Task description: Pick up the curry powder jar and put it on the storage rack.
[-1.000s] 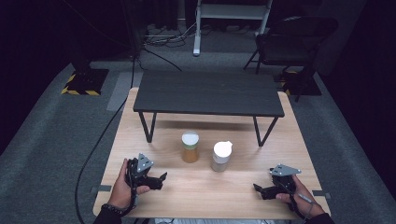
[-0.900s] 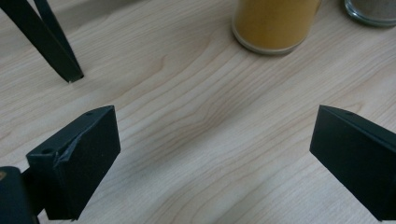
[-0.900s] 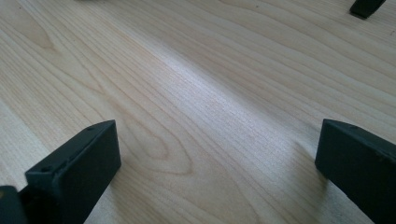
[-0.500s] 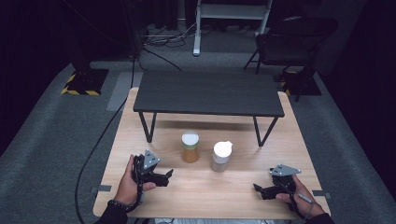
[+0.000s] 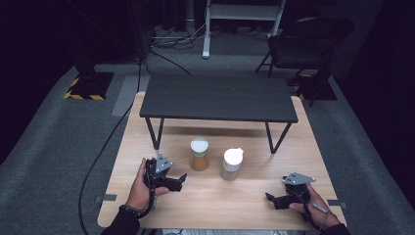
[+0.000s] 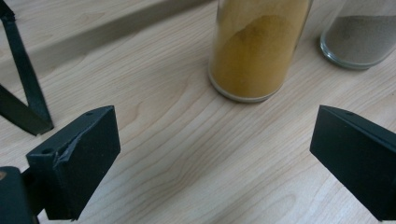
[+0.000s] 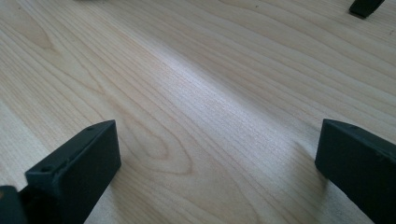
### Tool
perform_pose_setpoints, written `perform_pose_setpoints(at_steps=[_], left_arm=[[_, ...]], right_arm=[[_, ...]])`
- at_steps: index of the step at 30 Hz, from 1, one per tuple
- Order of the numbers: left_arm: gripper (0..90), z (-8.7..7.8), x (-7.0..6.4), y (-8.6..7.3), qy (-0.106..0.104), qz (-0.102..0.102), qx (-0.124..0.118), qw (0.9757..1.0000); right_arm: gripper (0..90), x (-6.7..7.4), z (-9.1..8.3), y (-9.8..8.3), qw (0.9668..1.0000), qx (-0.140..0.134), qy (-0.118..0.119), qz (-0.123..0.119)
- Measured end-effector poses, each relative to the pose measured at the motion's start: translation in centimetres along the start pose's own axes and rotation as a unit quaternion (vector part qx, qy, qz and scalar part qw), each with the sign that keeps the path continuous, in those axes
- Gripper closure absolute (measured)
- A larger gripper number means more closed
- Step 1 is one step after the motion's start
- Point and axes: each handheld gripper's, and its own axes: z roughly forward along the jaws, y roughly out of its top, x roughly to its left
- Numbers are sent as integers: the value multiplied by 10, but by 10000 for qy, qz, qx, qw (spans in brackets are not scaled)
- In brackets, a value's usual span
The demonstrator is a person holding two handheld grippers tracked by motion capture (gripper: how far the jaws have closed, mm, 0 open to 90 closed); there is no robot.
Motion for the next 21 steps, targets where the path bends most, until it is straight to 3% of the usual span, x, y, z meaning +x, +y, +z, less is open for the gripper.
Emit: perform_pose_setpoints(at_steps=[21], left_arm=[[15, 18, -2, 17, -199, -132, -300, 9993]], right_arm=[[0, 0, 0, 0, 10000, 0, 0, 1]])
